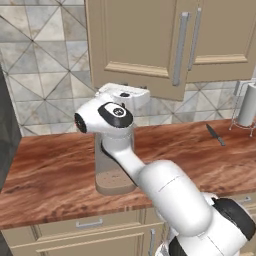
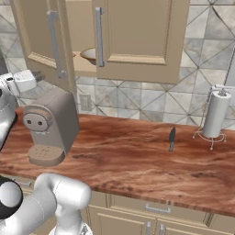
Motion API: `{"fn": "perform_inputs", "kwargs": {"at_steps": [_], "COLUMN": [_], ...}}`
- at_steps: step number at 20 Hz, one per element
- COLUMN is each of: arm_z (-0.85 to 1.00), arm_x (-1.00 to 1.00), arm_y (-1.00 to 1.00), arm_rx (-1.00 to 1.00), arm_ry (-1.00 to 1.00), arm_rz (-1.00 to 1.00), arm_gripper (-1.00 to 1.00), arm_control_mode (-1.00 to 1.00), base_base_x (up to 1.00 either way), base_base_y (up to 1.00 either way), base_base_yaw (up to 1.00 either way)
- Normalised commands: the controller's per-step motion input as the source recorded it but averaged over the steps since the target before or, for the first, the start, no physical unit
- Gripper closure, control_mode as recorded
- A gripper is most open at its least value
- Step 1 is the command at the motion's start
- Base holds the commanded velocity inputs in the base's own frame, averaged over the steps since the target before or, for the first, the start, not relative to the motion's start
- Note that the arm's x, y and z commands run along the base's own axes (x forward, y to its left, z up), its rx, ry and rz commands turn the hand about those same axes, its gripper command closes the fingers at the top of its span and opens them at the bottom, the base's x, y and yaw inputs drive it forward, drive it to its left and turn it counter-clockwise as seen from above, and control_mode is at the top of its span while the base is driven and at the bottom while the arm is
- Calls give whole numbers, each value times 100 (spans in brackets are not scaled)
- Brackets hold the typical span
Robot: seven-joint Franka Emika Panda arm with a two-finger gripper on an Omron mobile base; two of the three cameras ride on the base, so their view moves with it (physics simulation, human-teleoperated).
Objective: Pick the mug and place it in the sink. Pick the bowl and place it in the open cabinet and then close the cabinet.
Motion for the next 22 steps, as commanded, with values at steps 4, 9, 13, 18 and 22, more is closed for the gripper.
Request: {"fn": "perform_inputs", "kwargs": {"at_steps": [4,9,13,18,22], "arm_z": [14,2,-31,-65,-63], "arm_x": [39,45,72,100,100], "arm_y": [-89,-86,-84,-69,-67], "arm_rx": [19,20,14,8,8], "arm_ry": [17,12,7,3,0], "arm_rz": [7,16,26,33,35], "arm_gripper": [-100,-100,-100,-100,-100], "arm_control_mode": [-100,-100,-100,-100,-100], "base_base_x": [0,0,0,0,0], "base_base_y": [0,0,0,0,0], "base_base_yaw": [0,0,0,0,0]}}
